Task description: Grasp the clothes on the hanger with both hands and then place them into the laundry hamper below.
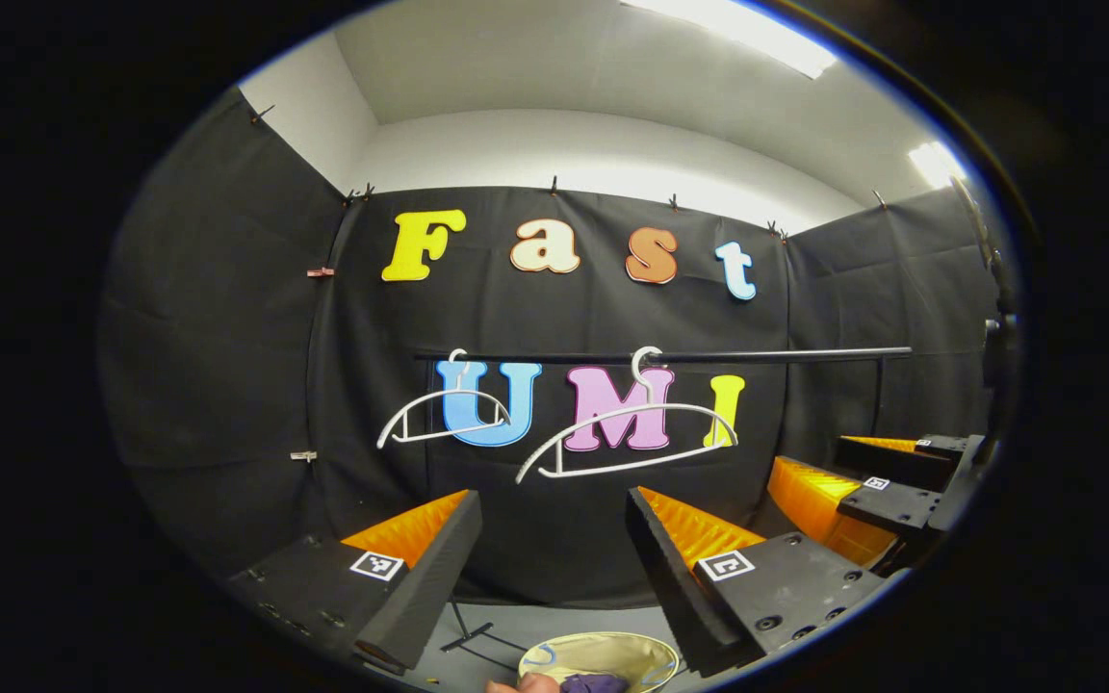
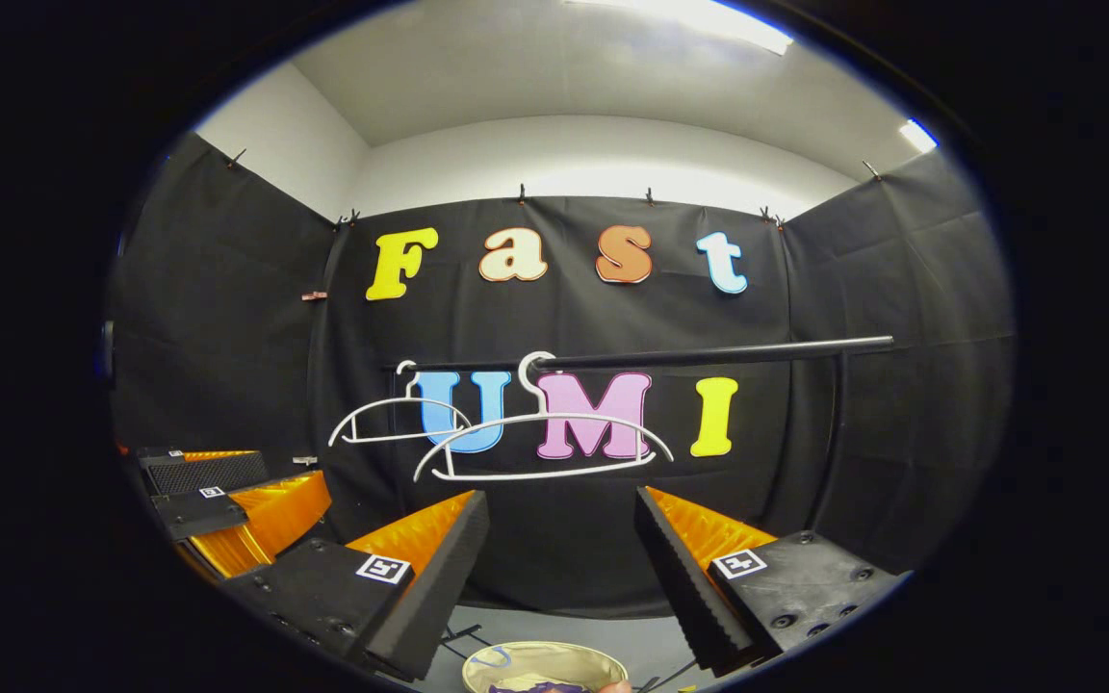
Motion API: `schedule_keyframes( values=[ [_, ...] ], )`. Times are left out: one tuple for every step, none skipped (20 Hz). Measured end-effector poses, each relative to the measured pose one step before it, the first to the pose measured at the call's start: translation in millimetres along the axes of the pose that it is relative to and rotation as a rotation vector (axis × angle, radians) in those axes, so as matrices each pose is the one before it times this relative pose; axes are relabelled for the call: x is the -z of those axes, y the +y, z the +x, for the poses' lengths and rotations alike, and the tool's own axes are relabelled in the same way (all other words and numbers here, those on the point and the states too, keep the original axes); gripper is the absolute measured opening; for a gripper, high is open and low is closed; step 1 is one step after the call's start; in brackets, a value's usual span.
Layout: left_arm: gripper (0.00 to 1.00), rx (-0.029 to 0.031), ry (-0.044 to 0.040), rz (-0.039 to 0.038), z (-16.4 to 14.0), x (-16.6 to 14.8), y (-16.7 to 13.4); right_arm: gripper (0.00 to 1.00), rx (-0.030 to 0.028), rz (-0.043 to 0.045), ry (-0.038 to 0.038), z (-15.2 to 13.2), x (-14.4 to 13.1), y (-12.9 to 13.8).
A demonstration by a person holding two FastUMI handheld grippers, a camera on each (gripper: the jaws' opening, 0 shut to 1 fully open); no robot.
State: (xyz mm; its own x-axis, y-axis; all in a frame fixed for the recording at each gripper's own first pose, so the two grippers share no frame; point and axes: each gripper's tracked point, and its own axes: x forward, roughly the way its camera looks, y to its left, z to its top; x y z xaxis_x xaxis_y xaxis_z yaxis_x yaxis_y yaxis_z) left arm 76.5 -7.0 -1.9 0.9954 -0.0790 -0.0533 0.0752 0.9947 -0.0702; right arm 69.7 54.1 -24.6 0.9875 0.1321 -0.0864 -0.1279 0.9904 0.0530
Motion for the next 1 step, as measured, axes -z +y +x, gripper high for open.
schedule_keyframes(
  values=[
    [0.95, -0.00054, 0.00303, 0.00132, -0.03, 1.06, -1.02, 0.98, -0.00050, -0.00022, -0.00031, 0.03, -0.18, -0.20]
  ],
)
